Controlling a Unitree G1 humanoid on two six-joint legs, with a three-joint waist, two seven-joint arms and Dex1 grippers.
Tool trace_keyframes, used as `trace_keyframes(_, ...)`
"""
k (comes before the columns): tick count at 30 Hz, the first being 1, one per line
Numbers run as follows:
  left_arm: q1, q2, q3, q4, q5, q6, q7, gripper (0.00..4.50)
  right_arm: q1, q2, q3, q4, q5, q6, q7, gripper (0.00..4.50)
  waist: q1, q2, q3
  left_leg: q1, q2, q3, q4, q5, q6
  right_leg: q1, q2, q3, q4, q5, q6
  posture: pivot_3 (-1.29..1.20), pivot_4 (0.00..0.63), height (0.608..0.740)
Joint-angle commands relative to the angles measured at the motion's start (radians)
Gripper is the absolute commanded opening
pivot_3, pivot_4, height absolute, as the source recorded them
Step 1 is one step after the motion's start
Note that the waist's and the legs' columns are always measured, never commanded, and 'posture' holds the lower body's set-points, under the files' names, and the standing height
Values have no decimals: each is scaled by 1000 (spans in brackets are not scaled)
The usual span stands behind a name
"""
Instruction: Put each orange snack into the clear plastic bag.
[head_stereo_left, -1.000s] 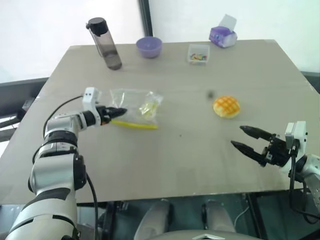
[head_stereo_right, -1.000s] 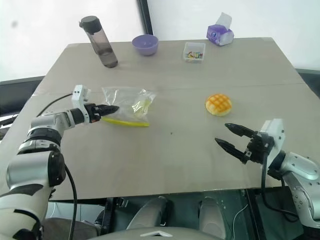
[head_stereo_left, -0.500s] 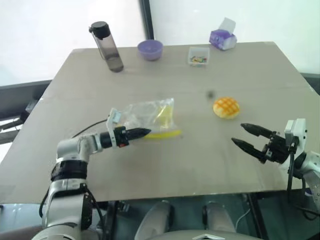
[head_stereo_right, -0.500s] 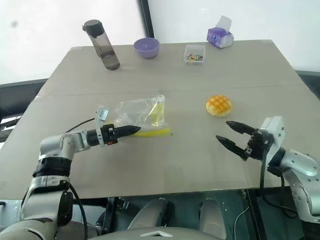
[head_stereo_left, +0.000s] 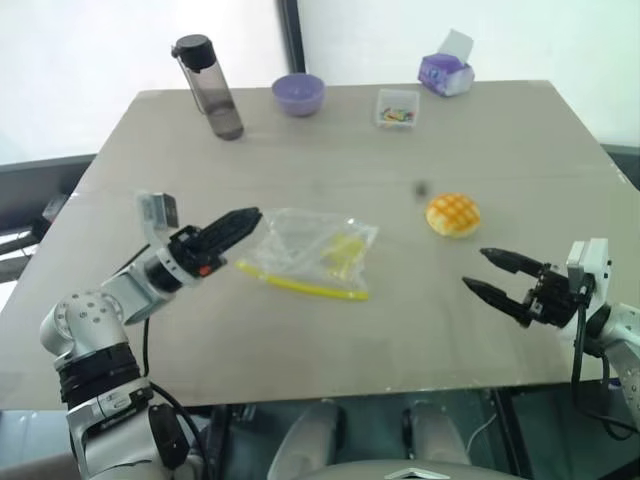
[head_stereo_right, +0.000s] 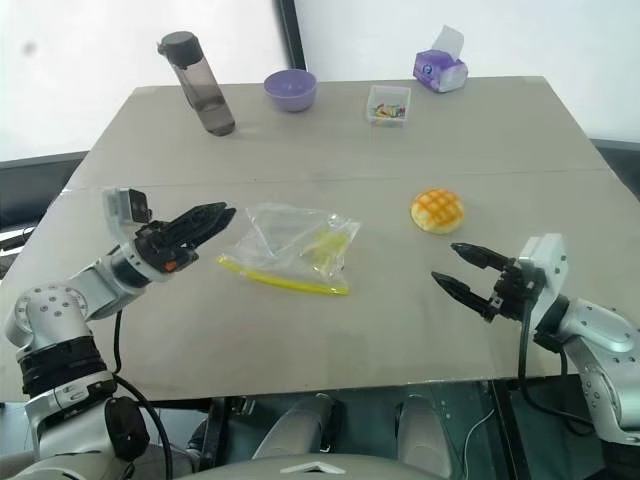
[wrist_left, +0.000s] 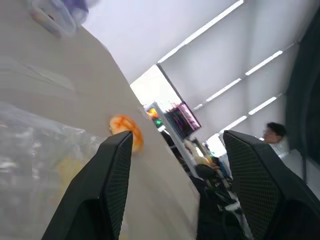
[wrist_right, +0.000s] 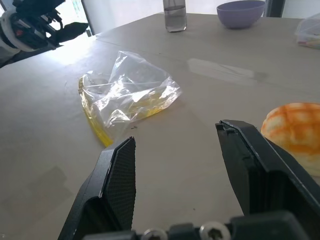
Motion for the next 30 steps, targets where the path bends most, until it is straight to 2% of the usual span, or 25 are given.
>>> trace_keyframes(1, -99, 43, -42, 216, 194, -271, 147, 3021, -15, 1, 2, -15, -4, -21, 1, 2857, 7, -1, 0, 0, 0, 0, -1, 0, 0, 0, 0, 0, 0, 0, 0, 0, 150, 740)
trace_keyframes(3, -137, 56, -124, 322, 295, -379, 162, 3021, -16, 2, 4, -18, -6, -23, -1, 2857, 9, -2, 1, 0, 0, -1, -3, 0, -1, 0, 0, -1, -1, 0, 0, 0, 150, 740)
trace_keyframes(9, -153, 39, -295, 401, 373, -456, 15, 3021, -19, 0, -1, -32, -4, -18, -14, 2857, 6, -2, 1, -5, -1, 1, -5, 0, -1, -6, -1, 0, -3, 0, 0, 0, 150, 740)
trace_keyframes(13, -136, 36, -338, 362, 344, -461, -110, 3021, -1, -4, -16, -43, -2, -18, -22, 2857, 1, -2, 0, -11, -1, 1, -4, 1, -1, -12, -1, 0, -1, 0, 0, 0, 150, 740)
trace_keyframes(22, -136, 38, -420, 422, 411, -512, -174, 3021, 14, -1, -16, -57, -2, -18, -37, 2857, -6, -2, 0, -11, -1, 1, -4, 1, -1, -12, -1, 0, -1, 0, 0, 0, 150, 740)
trace_keyframes(30, -91, 35, -556, 331, 450, -466, -272, 3021, 5, -4, -13, -56, -3, -18, -46, 2857, -2, 0, -1, -11, -1, 1, -3, 1, -1, -12, -1, 0, -1, 0, 0, 0, 150, 740)
